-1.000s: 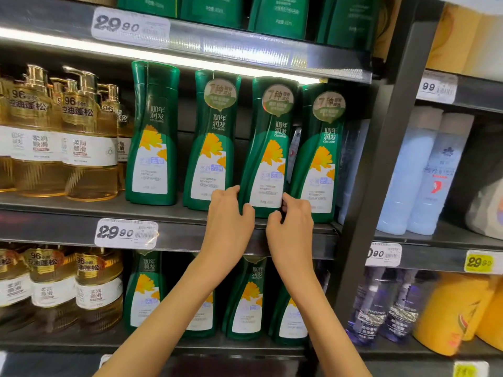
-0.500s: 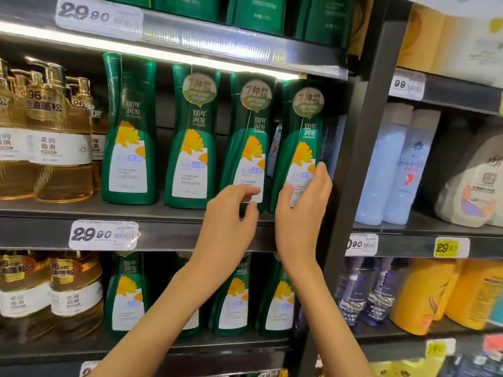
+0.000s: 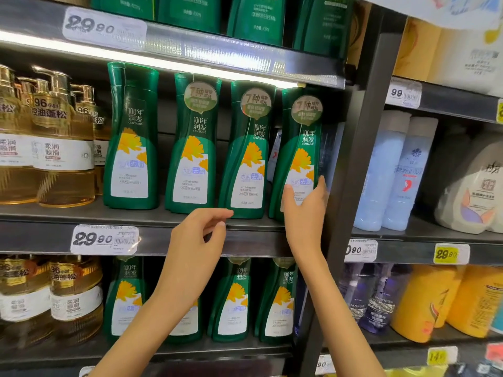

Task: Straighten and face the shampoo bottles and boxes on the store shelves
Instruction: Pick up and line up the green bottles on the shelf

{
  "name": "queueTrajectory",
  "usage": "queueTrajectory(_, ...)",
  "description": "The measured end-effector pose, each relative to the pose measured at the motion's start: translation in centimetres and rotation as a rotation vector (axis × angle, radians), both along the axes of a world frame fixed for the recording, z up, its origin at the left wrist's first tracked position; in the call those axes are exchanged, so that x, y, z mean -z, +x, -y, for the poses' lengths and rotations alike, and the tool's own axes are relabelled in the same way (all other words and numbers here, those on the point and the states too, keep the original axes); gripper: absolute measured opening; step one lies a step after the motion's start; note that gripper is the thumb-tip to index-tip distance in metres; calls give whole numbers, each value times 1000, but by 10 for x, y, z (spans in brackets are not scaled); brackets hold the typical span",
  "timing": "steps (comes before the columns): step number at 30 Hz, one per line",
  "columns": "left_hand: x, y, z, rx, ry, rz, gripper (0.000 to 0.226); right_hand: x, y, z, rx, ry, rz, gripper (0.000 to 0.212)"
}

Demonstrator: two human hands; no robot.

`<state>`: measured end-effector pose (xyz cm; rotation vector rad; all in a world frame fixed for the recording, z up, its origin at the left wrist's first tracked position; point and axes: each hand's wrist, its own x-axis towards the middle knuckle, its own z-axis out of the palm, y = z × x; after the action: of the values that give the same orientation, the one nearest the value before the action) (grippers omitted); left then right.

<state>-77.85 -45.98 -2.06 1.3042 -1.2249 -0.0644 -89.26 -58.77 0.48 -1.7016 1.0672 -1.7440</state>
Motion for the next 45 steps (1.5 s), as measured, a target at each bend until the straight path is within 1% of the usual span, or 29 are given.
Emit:
queueTrajectory(3, 3, -2, -4, 8, -19, -11, 28, 1, 2, -2, 45, -22, -24, 78)
queueTrajectory(4, 4, -2, -5, 8, -22, -14, 29, 1, 2, -3, 70, -29, -28, 76)
queueTrajectory(6, 5, -1, -7, 7, -20, -16, 29, 1, 5, -4, 120, -49, -28, 64)
queueTrajectory(8, 7, 2, -10, -3, -12, -18, 30, 2, 5, -6, 145, -65, -45, 56)
queueTrajectory(12, 9, 7, -17, -22, -13, -21, 30, 3, 1, -9, 67, -80, -69, 50)
queueTrajectory(14, 11, 10, -20, -23, -12, -24, 30, 3, 2, -15, 101, -99, -109, 51)
queueTrajectory(19, 17, 11, -22, -47, 8, -36, 29, 0, 5, -34, 312, -137, -230, 56)
queueTrajectory(21, 18, 9, -23, -53, 8, -38, 29, -3, 1, -41, 324, -127, -235, 55)
queueTrajectory(23, 17, 6, -25, -41, 5, -27, 29, -5, -5, -48, 282, -117, -200, 51)
queueTrajectory(27, 17, -4, -28, 12, 6, -18, 27, -6, -18, -69, 101, -76, -57, 41)
queueTrajectory(29, 19, -11, -30, 73, 37, -37, 24, 4, -29, -81, 10, -42, -21, 33)
queueTrajectory(31, 23, -21, -34, 193, 98, -109, 19, 21, -40, -95, -109, -11, 36, 26)
queueTrajectory(32, 25, -28, -37, 284, 122, -180, 23, 33, -46, -103, -164, -4, 64, 23)
queueTrajectory(33, 29, -34, -40, 375, 132, -255, 34, 45, -50, -112, -220, -2, 85, 22)
queueTrajectory(35, 43, -47, -44, 501, 156, -390, 53, 68, -57, -127, -344, 26, 114, 29)
queueTrajectory(37, 60, -58, -50, 508, 219, -447, 69, 92, -62, -137, -456, 94, 141, 37)
queueTrajectory(38, 70, -62, -54, 497, 247, -463, 73, 103, -64, -142, -500, 138, 149, 36)
queueTrajectory(39, 80, -66, -58, 481, 261, -455, 71, 113, -66, -146, -536, 176, 143, 34)
queueTrajectory(42, 110, -71, -72, 492, 259, -404, 52, 136, -73, -155, -626, 274, 60, 31)
queueTrajectory(44, 129, -69, -81, 503, 277, -420, 42, 144, -80, -153, -626, 328, 12, 25)
queueTrajectory(45, 138, -68, -85, 498, 294, -439, 36, 147, -84, -149, -600, 354, -29, 29)
